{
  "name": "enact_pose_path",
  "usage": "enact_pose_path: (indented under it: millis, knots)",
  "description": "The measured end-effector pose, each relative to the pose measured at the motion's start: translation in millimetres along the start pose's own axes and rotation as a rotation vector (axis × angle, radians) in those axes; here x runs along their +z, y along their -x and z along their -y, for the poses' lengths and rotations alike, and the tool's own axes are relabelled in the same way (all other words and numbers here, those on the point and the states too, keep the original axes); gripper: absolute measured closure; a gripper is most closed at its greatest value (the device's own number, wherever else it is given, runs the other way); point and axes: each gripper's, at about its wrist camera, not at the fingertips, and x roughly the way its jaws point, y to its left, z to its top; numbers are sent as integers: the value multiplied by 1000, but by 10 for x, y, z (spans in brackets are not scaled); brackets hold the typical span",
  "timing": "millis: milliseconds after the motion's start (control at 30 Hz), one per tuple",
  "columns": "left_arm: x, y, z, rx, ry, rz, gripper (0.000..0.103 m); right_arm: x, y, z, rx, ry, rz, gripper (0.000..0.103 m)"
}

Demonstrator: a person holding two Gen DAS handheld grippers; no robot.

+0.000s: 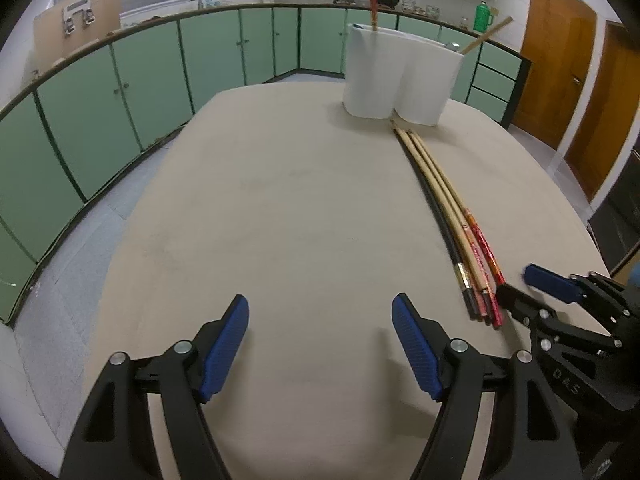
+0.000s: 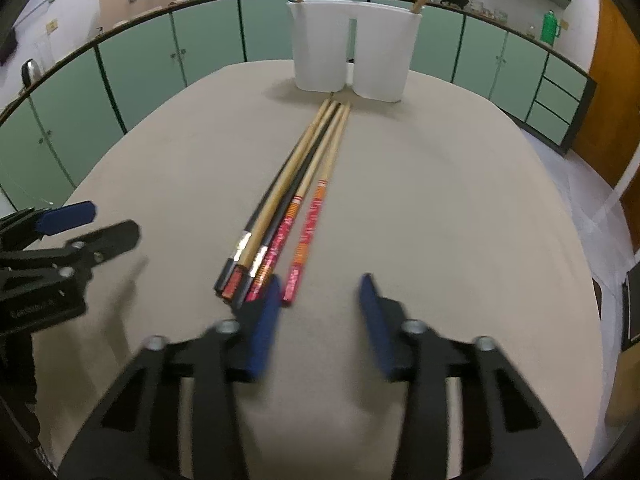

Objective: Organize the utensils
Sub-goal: 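Return both tools to the remaining chopsticks on the table, then grasp a red chopstick with the right tool while the left tool grasps a black chopstick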

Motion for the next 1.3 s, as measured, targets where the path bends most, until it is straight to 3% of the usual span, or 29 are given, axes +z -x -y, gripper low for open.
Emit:
enact_pose_path:
  millis: [133,600,1100,1167,1300]
  knots:
    - [-20,-37,131,-31,-19,-13,30,0,-2,19,29,-11,0,97]
    - [-7,-130,548,-109,-49,-25,30,-89,83,224,32,-35,2,98]
    - [-44,-145,513,-55,-33,-12,29,-94,90,238,39,-45,5,97]
    - [-49,-145,533,-60,-30,-11,31,-96,91,239,39,-49,7,97]
    - [-48,-153,633,-61,-63,-5,52,-89,83,262,47,-64,7,97]
